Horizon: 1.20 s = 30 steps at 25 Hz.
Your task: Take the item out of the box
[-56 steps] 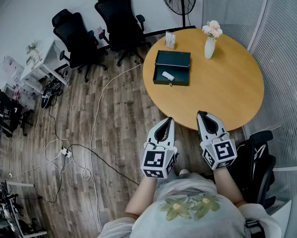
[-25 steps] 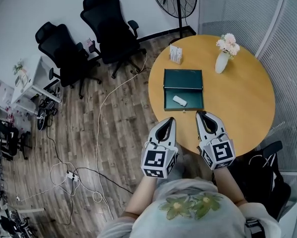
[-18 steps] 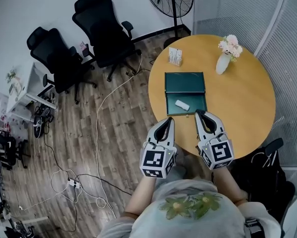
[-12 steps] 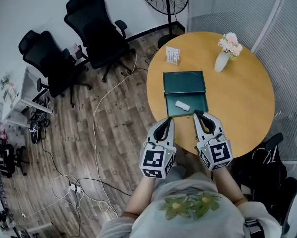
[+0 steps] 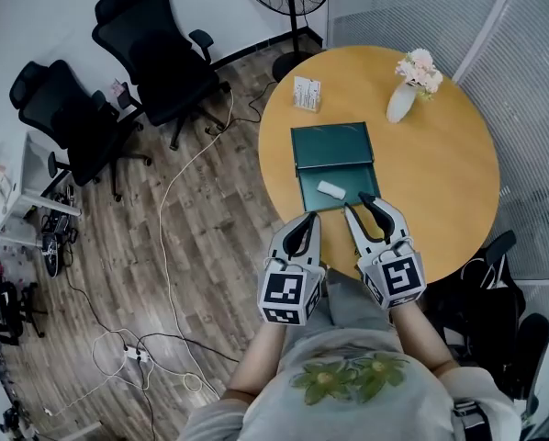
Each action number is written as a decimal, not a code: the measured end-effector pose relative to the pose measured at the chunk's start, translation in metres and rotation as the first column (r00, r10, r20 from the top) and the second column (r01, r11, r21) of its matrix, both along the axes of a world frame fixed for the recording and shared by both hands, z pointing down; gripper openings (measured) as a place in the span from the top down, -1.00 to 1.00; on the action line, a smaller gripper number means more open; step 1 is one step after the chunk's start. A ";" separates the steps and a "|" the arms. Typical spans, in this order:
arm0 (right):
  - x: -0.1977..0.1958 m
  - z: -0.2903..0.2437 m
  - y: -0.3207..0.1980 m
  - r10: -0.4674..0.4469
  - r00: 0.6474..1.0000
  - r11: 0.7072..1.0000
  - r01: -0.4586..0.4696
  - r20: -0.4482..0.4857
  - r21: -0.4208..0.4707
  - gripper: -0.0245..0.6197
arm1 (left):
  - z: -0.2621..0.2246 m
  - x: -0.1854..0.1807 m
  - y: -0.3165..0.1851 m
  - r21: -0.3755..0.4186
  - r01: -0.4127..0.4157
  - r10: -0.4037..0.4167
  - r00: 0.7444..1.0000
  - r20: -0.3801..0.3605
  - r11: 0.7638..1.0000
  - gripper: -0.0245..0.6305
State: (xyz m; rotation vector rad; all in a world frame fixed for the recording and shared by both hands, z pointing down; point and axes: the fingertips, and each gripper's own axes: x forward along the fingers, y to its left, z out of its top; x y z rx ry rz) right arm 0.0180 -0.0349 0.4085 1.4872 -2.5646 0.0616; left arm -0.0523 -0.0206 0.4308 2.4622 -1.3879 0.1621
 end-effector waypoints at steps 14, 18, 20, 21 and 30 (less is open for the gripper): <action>-0.012 -0.003 -0.051 -0.094 0.995 0.996 0.094 -0.016 -0.005 0.30 | 0.001 -0.020 -0.044 0.000 0.045 -0.045 0.999 0.027 0.999 0.93; -0.008 -0.001 -0.064 -0.111 0.994 0.994 0.111 -0.020 -0.005 0.30 | -0.002 -0.014 -0.056 0.016 0.049 -0.049 0.998 0.028 0.999 0.93; -0.009 -0.002 -0.070 -0.124 0.992 0.992 0.124 -0.024 -0.008 0.31 | -0.004 -0.013 -0.061 0.015 0.055 -0.056 0.998 0.026 0.998 0.93; -0.009 -0.001 -0.073 -0.132 0.991 0.991 0.132 -0.027 -0.012 0.31 | -0.004 -0.013 -0.064 0.015 0.060 -0.060 0.998 0.027 0.998 0.93; -0.014 0.024 -0.091 -0.197 0.980 0.977 0.192 -0.043 -0.092 0.32 | 0.001 -0.012 -0.084 -0.002 0.079 -0.079 0.996 0.035 0.997 0.93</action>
